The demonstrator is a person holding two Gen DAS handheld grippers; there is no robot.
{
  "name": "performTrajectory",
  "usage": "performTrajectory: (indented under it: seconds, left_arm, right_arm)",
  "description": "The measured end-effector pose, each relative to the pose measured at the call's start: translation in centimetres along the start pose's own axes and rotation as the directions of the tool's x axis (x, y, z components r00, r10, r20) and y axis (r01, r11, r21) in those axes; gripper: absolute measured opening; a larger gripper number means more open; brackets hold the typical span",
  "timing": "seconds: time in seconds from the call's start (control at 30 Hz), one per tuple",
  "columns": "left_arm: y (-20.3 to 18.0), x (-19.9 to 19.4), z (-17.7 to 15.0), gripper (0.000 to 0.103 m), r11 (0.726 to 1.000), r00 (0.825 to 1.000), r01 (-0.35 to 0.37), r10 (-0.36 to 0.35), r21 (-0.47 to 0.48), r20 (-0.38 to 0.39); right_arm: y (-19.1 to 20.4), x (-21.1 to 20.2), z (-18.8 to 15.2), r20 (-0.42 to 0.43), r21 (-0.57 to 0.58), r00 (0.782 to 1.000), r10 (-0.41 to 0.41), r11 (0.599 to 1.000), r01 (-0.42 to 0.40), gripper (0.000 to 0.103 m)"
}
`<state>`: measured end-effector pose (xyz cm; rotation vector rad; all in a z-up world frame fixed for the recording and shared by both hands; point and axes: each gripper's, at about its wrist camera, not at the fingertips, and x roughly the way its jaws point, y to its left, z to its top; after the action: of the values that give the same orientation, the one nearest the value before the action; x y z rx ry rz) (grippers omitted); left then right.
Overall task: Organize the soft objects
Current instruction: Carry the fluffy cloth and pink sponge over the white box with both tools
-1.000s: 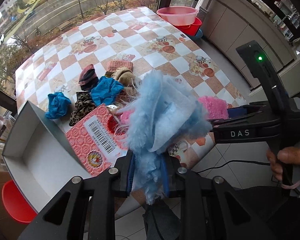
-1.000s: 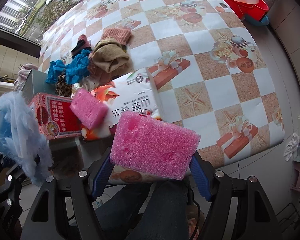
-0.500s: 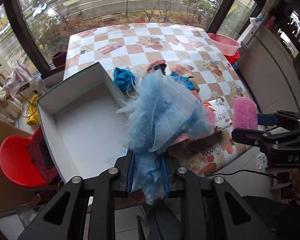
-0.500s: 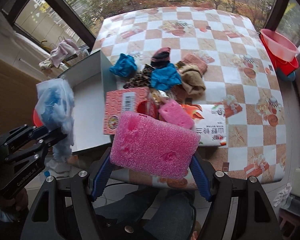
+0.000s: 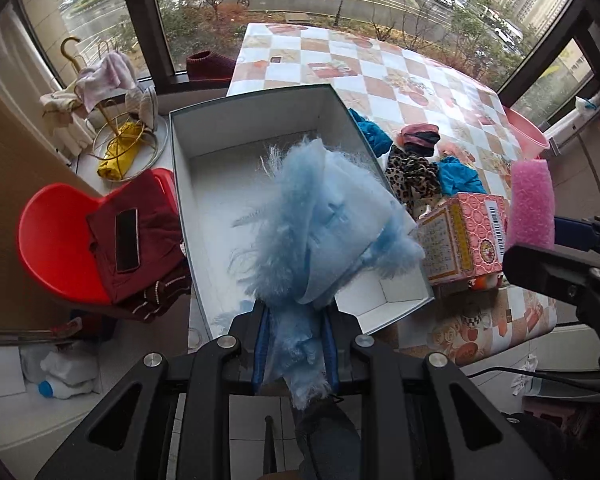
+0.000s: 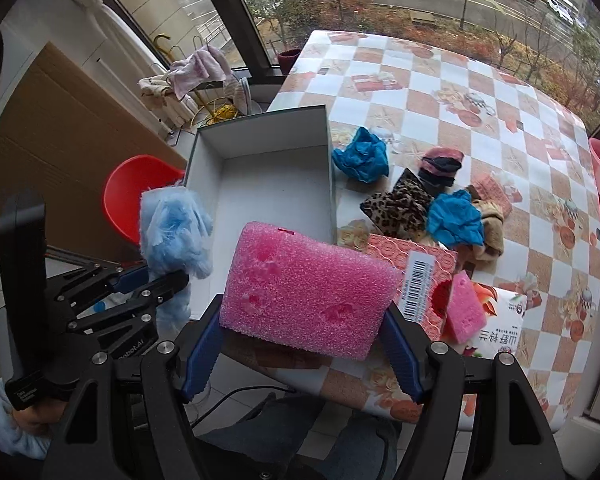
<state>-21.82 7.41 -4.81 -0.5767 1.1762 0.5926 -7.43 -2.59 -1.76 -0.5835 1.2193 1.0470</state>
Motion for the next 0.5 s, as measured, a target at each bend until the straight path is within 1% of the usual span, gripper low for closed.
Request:
performTrajectory:
  seconds: [0.23,0.5]
  left_arm:
    - [1.1,1.2,-0.3,0.025,0.998,1.0,-0.007,0.006,-0.056,-0.025]
    - [1.4,2.6,-0.5,0.025,0.997,0.998,-0.009,0.005,-0.076,-0.056]
  right_arm:
    - [2.3,1.8,1.3,-0.032,-0.044,0.999,0.014,0.999,-0.015,0.074]
    - [2.2,3.6,1.2,-0.089,-0.026,0.996,0.021,0.999,-0.024,0.074]
